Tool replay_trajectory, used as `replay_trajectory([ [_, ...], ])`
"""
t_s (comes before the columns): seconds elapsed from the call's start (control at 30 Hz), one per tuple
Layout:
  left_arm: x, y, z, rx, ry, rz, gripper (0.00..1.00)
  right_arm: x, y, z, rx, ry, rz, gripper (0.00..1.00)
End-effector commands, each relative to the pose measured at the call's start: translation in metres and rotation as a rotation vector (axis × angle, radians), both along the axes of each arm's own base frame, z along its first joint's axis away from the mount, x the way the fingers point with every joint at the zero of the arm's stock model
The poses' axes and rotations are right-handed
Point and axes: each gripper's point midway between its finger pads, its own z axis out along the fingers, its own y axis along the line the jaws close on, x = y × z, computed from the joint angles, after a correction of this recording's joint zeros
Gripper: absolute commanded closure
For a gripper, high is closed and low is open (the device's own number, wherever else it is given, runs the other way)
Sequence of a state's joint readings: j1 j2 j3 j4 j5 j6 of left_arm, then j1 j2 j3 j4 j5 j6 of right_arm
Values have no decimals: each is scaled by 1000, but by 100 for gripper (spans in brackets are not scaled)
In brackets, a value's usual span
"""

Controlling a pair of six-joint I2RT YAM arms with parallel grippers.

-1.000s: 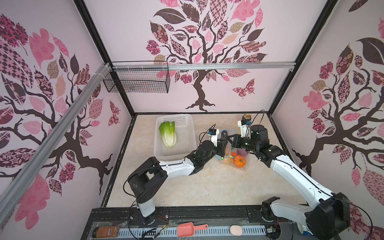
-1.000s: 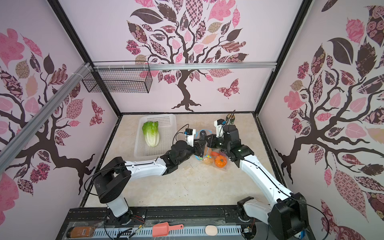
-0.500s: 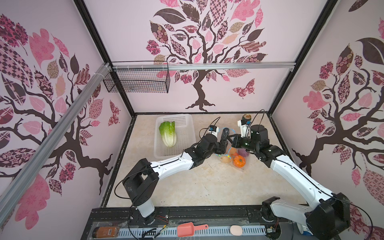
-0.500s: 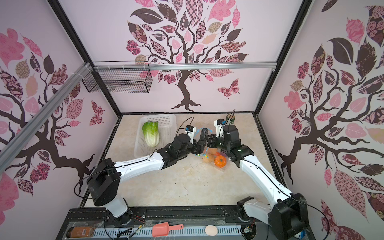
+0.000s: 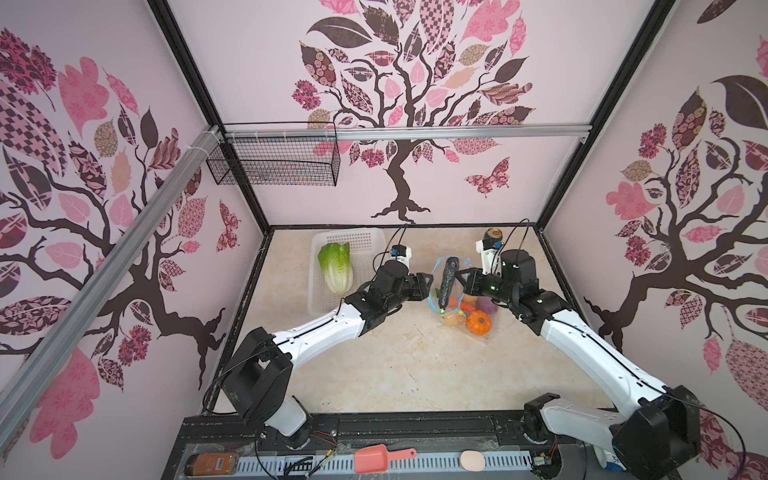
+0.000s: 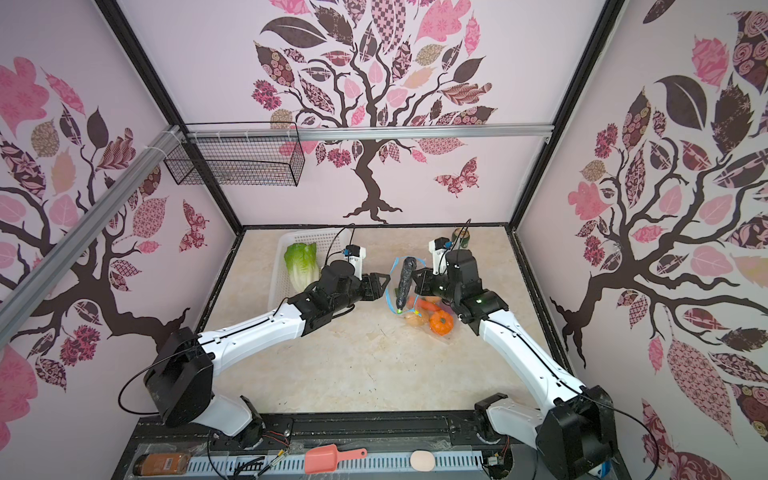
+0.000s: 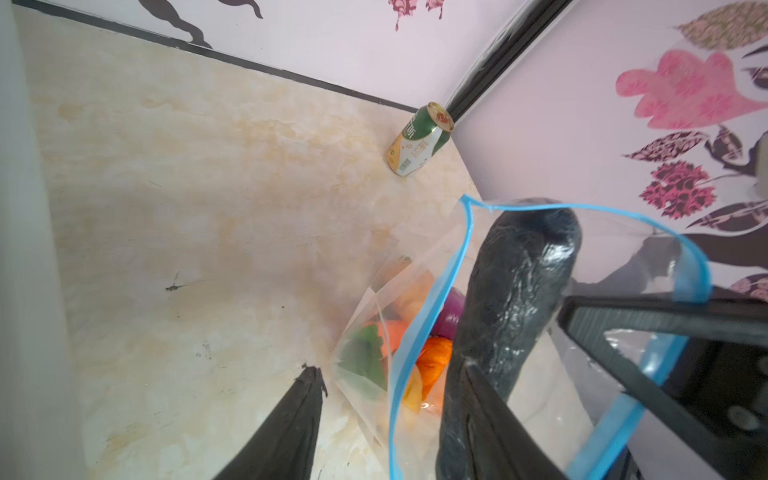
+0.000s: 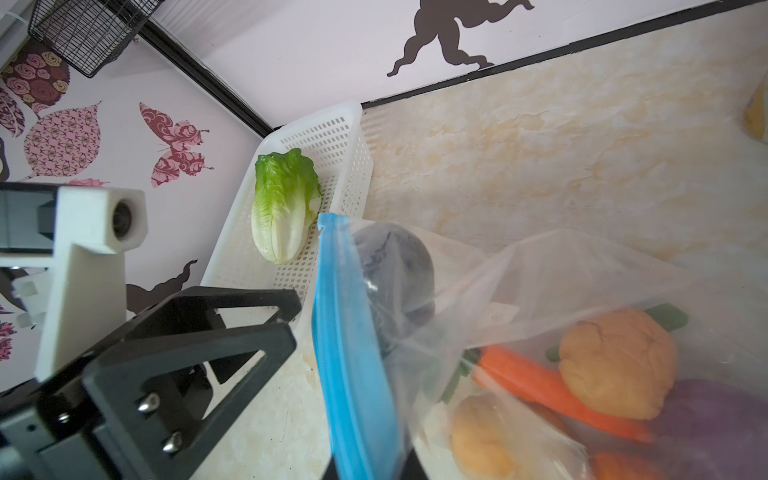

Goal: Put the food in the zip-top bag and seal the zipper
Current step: 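Lower the dark cucumber into the bag held by the right gripper, then open the left gripper and lift it out of the bag mouth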

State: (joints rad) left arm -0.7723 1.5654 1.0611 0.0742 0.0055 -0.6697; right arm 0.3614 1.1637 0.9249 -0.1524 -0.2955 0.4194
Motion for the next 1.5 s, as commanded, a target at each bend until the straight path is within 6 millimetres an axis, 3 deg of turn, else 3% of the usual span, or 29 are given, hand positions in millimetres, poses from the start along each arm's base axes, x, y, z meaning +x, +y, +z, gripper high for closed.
replay_trajectory([
  [0.0,-4,-13,-22,-9,56,-56,53,-3,0,24,14,-72,10,100],
  [0.2,-7,-34,-29,-52,104,-137,72,-3,-1,23,5,-74,6,100],
  [0.27,-8,-36,-23,-60,101,-153,83,-3,-1,23,3,-73,7,100],
  [0.33,-8,-34,-13,-55,85,-157,100,-3,-2,23,-1,-73,7,100],
  [0.6,0,-17,42,54,25,-133,100,-6,-1,27,-11,-54,18,100],
  [0.73,-3,-11,60,115,30,-142,100,-10,-4,35,-46,-34,25,100],
  [1.1,2,15,67,293,14,-84,100,-14,-28,52,-122,-66,-76,100],
  [1.3,2,17,63,333,32,-90,100,-6,-49,53,-213,-65,-176,100],
  [1.47,-4,12,91,270,-8,-122,100,-10,-27,72,-121,-94,-74,100],
])
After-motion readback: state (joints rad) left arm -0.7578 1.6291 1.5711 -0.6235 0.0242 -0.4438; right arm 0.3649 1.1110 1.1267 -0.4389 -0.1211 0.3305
